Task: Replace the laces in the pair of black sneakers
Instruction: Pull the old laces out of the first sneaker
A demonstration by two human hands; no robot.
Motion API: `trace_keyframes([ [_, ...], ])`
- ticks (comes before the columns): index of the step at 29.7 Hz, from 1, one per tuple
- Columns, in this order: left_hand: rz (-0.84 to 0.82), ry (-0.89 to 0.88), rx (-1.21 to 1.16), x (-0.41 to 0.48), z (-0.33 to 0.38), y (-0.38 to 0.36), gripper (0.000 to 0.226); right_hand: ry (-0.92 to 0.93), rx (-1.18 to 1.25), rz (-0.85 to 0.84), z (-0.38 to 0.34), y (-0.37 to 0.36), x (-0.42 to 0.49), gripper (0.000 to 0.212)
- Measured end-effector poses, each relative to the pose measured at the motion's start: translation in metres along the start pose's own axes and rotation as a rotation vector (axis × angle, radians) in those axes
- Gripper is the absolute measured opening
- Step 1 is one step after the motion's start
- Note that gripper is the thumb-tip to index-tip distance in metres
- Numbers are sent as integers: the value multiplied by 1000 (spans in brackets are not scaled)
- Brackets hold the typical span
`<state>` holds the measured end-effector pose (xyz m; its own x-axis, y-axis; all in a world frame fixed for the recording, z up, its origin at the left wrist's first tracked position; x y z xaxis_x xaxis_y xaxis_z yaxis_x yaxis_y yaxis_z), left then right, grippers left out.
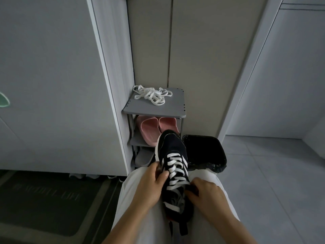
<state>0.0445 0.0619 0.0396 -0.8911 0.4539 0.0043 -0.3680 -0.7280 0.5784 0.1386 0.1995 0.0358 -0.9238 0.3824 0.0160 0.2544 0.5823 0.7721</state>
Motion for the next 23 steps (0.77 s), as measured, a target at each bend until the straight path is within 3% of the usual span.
trace_keyframes([
  [2, 127, -103, 47, -16, 4, 9, 17, -28, 50, 47, 7, 3, 1, 14],
  [5, 34, -180, 65, -30, 0, 0, 25, -27, 49, 66, 9, 2, 2, 14],
  [9, 134, -301, 380, -27, 6, -2, 15, -6, 46, 83, 6, -1, 3, 17],
  [12, 180, -307, 348, -21, 11, 1, 10, 8, 134, 138, 5, 5, 5, 27],
  [14, 171, -273, 250, -18, 12, 5, 22, 45, 138, 122, 1, 9, 9, 32],
  [16, 125, -256, 191, -15, 16, 8, 29, 57, 159, 89, -6, 11, 14, 18],
  [18, 115, -299, 252, -15, 24, 12, 15, 78, 197, 82, -12, 13, 16, 10],
  [20, 146, -358, 315, -14, 28, 18, 2, 60, 235, 56, -14, 13, 16, 7],
  [23, 143, -376, 302, -4, 30, 19, 10, -65, 338, -18, -2, 7, 22, 10],
])
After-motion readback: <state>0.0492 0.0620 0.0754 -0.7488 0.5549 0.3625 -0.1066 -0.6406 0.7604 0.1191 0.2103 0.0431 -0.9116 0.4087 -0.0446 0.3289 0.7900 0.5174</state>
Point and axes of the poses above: each hand's wrist, its own x-axis towards the middle knuckle, its own y-axis out of the back of the hand, z = x × y, the point moved 7 cm from there along x, towards the middle knuckle, and after that the axes turned 14 degrees about x, right-handed, at the moved point
